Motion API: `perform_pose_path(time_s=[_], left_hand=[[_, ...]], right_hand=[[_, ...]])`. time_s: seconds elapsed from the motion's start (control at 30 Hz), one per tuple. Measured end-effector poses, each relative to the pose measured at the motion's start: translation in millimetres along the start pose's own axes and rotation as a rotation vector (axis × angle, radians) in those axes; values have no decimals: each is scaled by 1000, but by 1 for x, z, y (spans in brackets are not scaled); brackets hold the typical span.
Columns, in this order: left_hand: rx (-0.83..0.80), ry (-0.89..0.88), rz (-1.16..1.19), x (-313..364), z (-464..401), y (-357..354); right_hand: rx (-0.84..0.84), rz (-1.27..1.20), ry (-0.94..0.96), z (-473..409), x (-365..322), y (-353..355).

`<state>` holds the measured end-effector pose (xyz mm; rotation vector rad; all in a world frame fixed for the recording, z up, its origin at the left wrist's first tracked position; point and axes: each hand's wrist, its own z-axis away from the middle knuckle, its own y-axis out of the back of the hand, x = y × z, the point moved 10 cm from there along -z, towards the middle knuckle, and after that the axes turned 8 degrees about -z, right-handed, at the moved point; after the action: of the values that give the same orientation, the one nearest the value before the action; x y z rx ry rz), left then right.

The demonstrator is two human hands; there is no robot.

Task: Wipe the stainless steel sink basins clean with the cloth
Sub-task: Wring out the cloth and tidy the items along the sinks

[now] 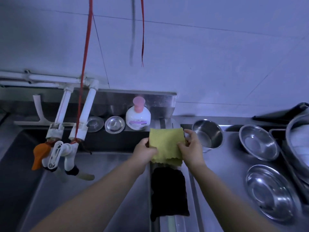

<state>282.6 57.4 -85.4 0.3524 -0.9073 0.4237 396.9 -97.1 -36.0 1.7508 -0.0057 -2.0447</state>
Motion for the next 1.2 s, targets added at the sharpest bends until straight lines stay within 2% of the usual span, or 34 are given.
perform_pose_path(time_s=[0.13,0.33,0.43,0.53,0.63,0.73,0.93,1.03,1.2], left_hand=[[67,34,-94,-25,-26,-5],[111,-3,-264,-26,-37,-6],[63,43,-416,-35,-38,-6],[22,43,-461,-40,-32,-3],[59,-40,-543,-23,-12,9],[76,-121,-639,-8,15,25],[69,-297,-985,-10,89,62],[52,-327,-1116,-31,124,88],[128,-286,-1286,-69,181,165]], right_hand=[[-58,215,16,-16,21,-6],[-55,338,111,-25,26,-4],[-170,553,137,-20,32,-19],[-152,602,139,-13,28,-18],[-71,690,277,-3,8,-15],[-83,845,426,16,-7,-26],[-305,1044,703,98,-47,-78],[-439,1137,720,142,-53,-111],[-691,1252,719,215,-53,-182]])
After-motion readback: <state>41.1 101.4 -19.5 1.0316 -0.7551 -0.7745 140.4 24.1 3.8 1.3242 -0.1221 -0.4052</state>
